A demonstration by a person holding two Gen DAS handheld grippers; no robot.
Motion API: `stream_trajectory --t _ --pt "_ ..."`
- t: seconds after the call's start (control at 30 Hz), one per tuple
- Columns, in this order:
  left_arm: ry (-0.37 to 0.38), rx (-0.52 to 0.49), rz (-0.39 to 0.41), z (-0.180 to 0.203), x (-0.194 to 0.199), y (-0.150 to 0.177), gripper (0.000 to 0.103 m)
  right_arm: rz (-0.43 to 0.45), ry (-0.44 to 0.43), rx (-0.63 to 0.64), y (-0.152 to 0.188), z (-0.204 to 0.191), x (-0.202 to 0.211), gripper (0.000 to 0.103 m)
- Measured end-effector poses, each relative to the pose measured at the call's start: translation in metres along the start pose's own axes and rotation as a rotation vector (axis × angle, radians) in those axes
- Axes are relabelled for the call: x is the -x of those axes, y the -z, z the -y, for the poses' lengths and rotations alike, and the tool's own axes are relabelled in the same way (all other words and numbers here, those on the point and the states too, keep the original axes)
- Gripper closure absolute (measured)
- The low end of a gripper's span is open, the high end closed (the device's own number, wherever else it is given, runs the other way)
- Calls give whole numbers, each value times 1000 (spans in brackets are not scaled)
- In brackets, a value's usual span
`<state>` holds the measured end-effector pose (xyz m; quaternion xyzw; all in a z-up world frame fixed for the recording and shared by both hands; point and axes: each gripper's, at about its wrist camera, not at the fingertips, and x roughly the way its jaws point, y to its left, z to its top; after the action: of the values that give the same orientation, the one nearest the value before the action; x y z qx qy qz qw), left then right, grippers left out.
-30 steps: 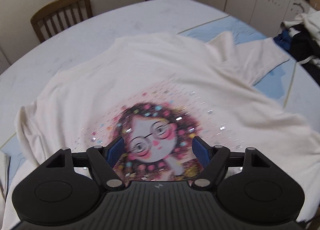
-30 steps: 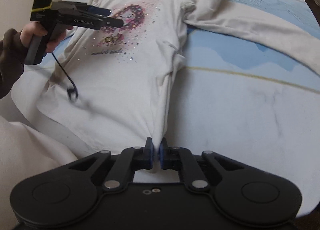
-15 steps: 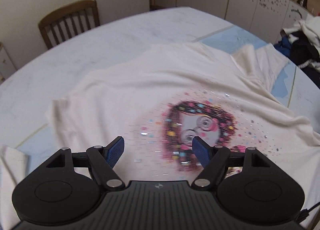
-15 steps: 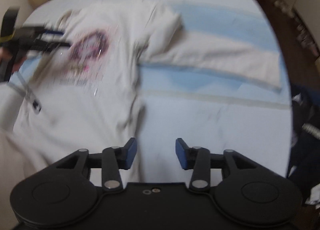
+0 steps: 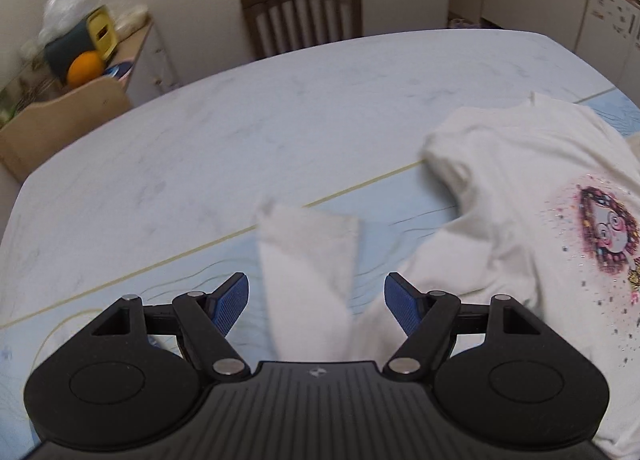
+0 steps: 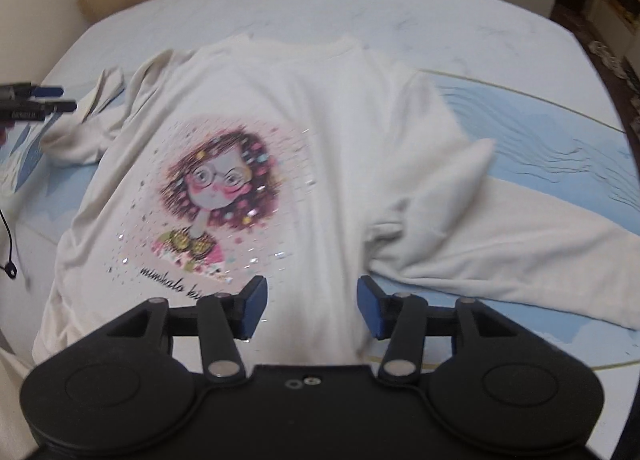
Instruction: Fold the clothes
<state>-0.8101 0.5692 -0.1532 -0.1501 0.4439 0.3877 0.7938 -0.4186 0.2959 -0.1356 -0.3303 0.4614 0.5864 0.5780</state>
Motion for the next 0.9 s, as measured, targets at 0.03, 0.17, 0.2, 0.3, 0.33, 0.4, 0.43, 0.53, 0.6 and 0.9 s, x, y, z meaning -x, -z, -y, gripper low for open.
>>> stream_trajectory --t 0.03,0.17,0.2,0.3,0.33,0.4,0.43,0.53,0.6,0.9 --pt "0 12 -5 -7 -1 1 29 -17 2 7 1 -4 -5 0" --pt "12 80 -56 -21 -22 -5 29 -74 14 15 6 -15 -21 0" --pt "16 105 -75 -23 -31 -6 29 -88 17 14 8 -17 -24 0" --pt "16 153 -115 -26 -52 -11 30 -108 36 4 10 -18 -29 0" --pt "12 155 -116 -24 -56 -13 34 -111 41 -2 11 -18 -30 0" --pt "5 161 -128 -21 -63 -16 53 -116 50 -14 12 -18 -32 0" --pt "4 172 -142 -21 -66 -17 67 -119 54 -16 12 -18 -33 0" --pt "5 208 -125 -22 -65 -20 91 -119 68 -8 14 -20 -34 0" --pt "-20 216 -112 -21 -63 -21 97 -117 75 0 14 -22 -35 0" --pt "-450 448 18 -90 -4 1 99 -103 76 5 16 -21 -33 0"
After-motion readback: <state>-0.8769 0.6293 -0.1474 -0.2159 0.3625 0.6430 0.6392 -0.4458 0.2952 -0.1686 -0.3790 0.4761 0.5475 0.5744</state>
